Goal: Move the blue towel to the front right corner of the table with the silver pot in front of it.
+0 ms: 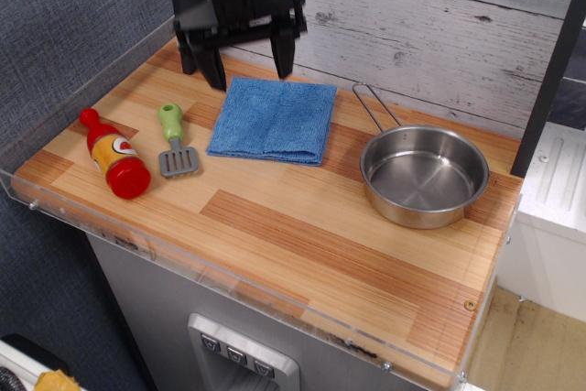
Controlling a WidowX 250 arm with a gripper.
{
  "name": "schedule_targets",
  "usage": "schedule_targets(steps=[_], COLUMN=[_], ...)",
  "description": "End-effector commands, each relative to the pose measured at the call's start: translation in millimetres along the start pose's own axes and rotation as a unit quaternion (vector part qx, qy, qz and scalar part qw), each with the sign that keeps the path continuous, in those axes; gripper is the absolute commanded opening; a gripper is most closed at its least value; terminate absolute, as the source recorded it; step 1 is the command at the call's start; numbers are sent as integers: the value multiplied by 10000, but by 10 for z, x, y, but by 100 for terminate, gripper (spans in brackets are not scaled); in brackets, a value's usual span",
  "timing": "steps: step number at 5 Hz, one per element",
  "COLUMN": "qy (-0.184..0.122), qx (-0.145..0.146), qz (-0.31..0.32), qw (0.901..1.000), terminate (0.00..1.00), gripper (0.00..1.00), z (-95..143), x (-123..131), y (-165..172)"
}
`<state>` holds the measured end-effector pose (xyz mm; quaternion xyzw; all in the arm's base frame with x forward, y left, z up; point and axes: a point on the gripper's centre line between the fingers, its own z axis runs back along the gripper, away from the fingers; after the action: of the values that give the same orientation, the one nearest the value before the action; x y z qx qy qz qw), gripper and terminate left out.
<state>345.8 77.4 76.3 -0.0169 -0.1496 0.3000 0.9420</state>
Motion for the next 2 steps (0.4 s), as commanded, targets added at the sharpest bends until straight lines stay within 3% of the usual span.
schedule_targets(steps=[1, 2], qy=[-352, -333], qx=[82, 131], qz=[-207, -175], qw=[9991, 9992], terminate=[0, 0], gripper=[100, 100], z=[-179, -377], x=[-3, 49], y=[-86, -111])
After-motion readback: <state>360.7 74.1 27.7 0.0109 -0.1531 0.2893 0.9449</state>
